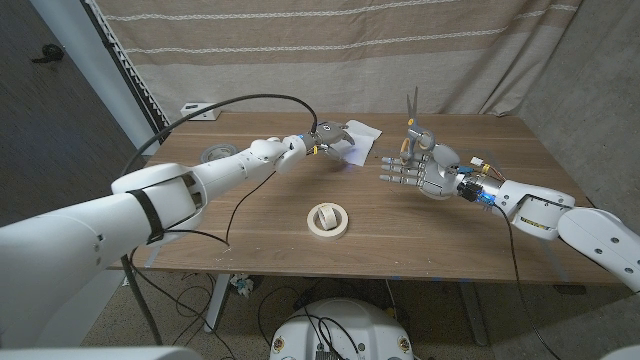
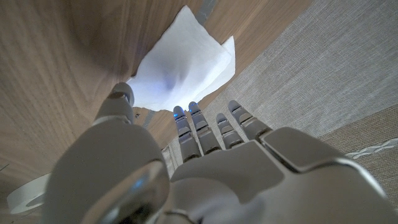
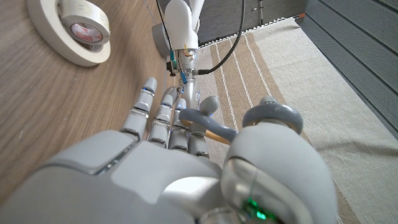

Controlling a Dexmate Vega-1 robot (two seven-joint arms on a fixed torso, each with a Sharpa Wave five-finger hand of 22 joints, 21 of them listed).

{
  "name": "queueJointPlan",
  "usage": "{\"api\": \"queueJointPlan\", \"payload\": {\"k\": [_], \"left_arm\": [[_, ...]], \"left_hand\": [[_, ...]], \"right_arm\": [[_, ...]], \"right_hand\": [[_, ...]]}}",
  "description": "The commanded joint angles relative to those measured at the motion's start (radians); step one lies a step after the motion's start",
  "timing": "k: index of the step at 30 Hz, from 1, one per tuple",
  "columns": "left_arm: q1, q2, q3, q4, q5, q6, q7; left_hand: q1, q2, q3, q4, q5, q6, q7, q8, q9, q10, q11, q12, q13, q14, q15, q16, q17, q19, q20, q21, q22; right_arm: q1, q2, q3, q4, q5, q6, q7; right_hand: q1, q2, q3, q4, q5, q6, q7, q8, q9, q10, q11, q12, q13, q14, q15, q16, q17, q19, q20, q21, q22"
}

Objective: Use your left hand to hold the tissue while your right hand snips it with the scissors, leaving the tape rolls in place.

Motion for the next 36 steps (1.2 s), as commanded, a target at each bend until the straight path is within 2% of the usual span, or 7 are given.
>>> {"api": "queueJointPlan", "payload": {"k": [1, 10, 16, 23, 30, 36], "left_arm": [[-0.019, -0.031, 0.026, 0.055, -0.038, -0.022, -0.014], [-0.035, -0.065, 0.052, 0.119, -0.051, -0.036, -0.011], [-0.050, -0.095, 0.074, 0.178, -0.062, -0.055, 0.003], [-0.068, -0.135, 0.102, 0.250, -0.077, -0.068, 0.017], [-0.087, -0.192, 0.138, 0.343, -0.099, -0.078, 0.027], [-0.097, -0.221, 0.166, 0.387, -0.124, -0.081, 0.028]], "left_hand": [[0.002, 0.011, 0.006, 0.006, -0.002, -0.018, 0.008, -0.006, 0.001, 0.001, -0.009, 0.000, 0.002, -0.010, -0.119, -0.002, 0.000, -0.001, -0.014, 0.002, 0.002], [0.000, 0.013, 0.005, 0.005, -0.004, -0.033, 0.008, -0.009, 0.001, 0.002, -0.011, 0.001, 0.002, -0.014, -0.115, -0.002, -0.001, -0.006, -0.012, 0.000, 0.001], [0.001, 0.014, 0.005, 0.003, -0.007, -0.084, 0.015, -0.019, 0.001, -0.003, -0.015, 0.000, 0.001, -0.017, -0.115, -0.001, -0.002, -0.006, -0.013, 0.001, 0.001], [0.001, 0.015, 0.006, 0.001, -0.008, -0.086, 0.012, -0.015, 0.001, -0.002, -0.025, 0.001, 0.001, -0.019, -0.114, -0.001, -0.003, -0.012, -0.011, -0.002, 0.000], [0.000, 0.014, 0.005, 0.001, -0.009, -0.080, 0.007, -0.009, 0.001, -0.001, -0.017, 0.002, 0.002, -0.022, -0.110, -0.001, -0.003, -0.016, -0.010, -0.003, 0.000], [-0.005, 0.013, 0.002, 0.002, -0.012, -0.052, 0.004, 0.005, 0.000, -0.002, -0.010, 0.003, 0.002, -0.024, -0.111, 0.000, -0.002, -0.015, -0.010, -0.001, 0.000]], "right_arm": [[0.000, -0.002, 0.004, -0.001, 0.003, -0.005, 0.001], [0.003, -0.002, 0.003, 0.000, 0.005, -0.008, -0.001], [0.006, -0.002, 0.004, 0.004, 0.006, -0.011, -0.003], [0.014, 0.000, 0.000, 0.012, 0.008, -0.013, 0.000], [0.020, 0.001, -0.003, 0.017, 0.009, -0.015, 0.000], [0.024, 0.003, -0.005, 0.020, 0.011, -0.017, -0.004]], "right_hand": [[0.000, 0.010, -0.007, -0.004, -0.001, 0.002, 0.000, 0.007, 0.002, 0.004, 0.004, -0.002, 0.003, 0.009, -0.002, -0.001, 0.004, 0.011, -0.002, -0.005, 0.002], [-0.001, 0.011, -0.010, -0.004, 0.000, 0.002, 0.001, 0.008, 0.001, 0.004, 0.006, -0.003, 0.003, 0.011, -0.002, -0.001, 0.004, 0.014, -0.002, -0.010, 0.002], [-0.001, 0.012, -0.011, -0.003, 0.000, 0.002, 0.001, 0.009, 0.001, 0.004, 0.005, -0.003, 0.003, 0.010, -0.003, -0.001, 0.004, 0.016, -0.002, -0.013, 0.002], [-0.002, 0.012, -0.014, -0.003, 0.001, 0.001, 0.002, 0.009, 0.002, 0.005, 0.006, -0.003, 0.003, 0.010, -0.003, -0.001, 0.004, 0.018, -0.002, -0.018, 0.003], [-0.002, 0.013, -0.016, -0.003, 0.001, 0.000, 0.001, 0.009, 0.000, 0.003, 0.005, -0.004, 0.003, 0.010, -0.003, -0.002, 0.004, 0.019, -0.002, -0.021, 0.003], [-0.001, 0.014, -0.017, -0.003, 0.001, 0.001, 0.002, 0.007, -0.005, 0.005, 0.001, -0.004, 0.003, 0.017, -0.004, 0.001, 0.004, 0.022, -0.002, -0.024, 0.003]]}}
